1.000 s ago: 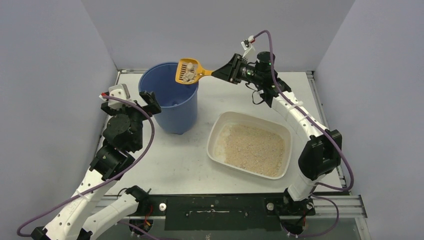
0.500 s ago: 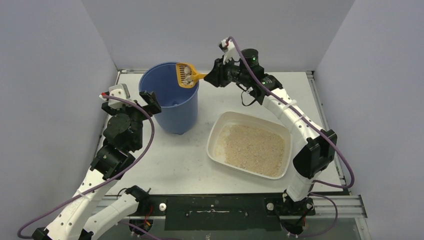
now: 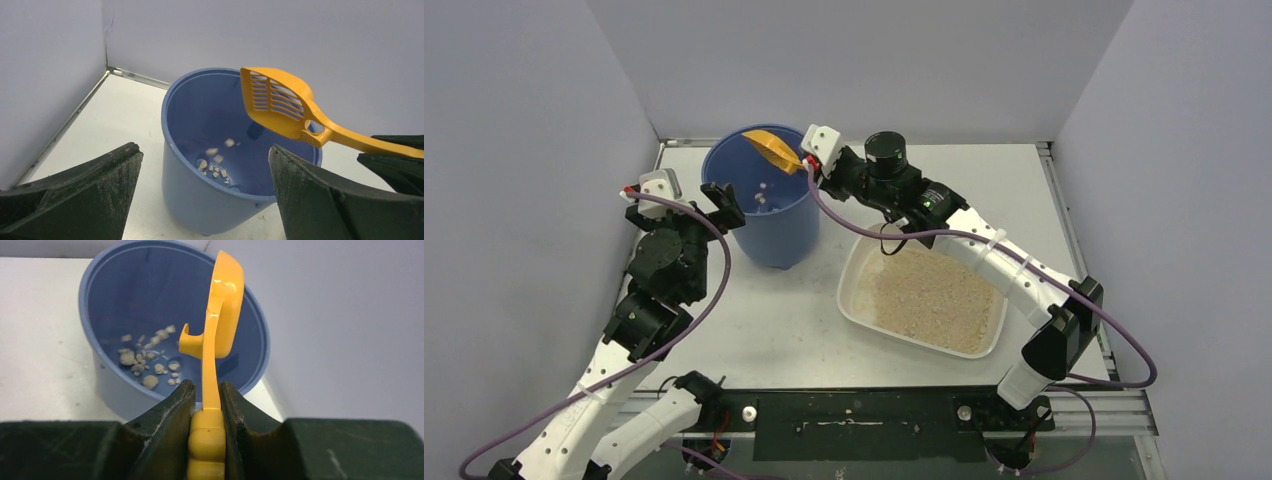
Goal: Clean the litter box
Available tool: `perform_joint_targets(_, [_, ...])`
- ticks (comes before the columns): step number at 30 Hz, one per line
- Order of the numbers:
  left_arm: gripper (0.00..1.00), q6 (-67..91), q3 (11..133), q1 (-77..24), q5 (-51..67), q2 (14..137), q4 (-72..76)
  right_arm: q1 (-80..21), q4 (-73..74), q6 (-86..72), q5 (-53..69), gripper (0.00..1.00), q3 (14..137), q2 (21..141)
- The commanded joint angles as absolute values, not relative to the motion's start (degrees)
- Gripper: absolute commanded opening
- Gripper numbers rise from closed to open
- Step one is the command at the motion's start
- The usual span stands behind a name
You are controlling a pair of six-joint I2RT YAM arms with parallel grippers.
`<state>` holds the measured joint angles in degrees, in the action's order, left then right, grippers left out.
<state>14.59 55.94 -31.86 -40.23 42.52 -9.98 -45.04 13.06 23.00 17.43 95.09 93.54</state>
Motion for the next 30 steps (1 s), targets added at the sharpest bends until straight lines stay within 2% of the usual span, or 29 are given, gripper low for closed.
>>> perform_joint_targets(1, [0.97,14.76,55.97,-31.55,-39.81,41.45,-7.27,-45.78,6.39,32.89,12.28,0.00,95.11,90.46])
perform_joint_targets(15, [0.97,14.52,55.89,-31.46,-39.01,41.30,-7.12,-47.90,3.41,32.30,10.11,0.00,93.02,87.47])
perform_joint_targets(25, [0.97,14.19,55.84,-31.46,-35.98,42.22,-7.04,-47.99,0.44,16.85,5.00,0.00,85.02,76.43])
perform_joint_targets(30, [0.97,14.45,56.16,-31.46,-33.45,42.97,-6.96,-47.99,4.85,8.84,-0.58,0.00,81.93,69.33])
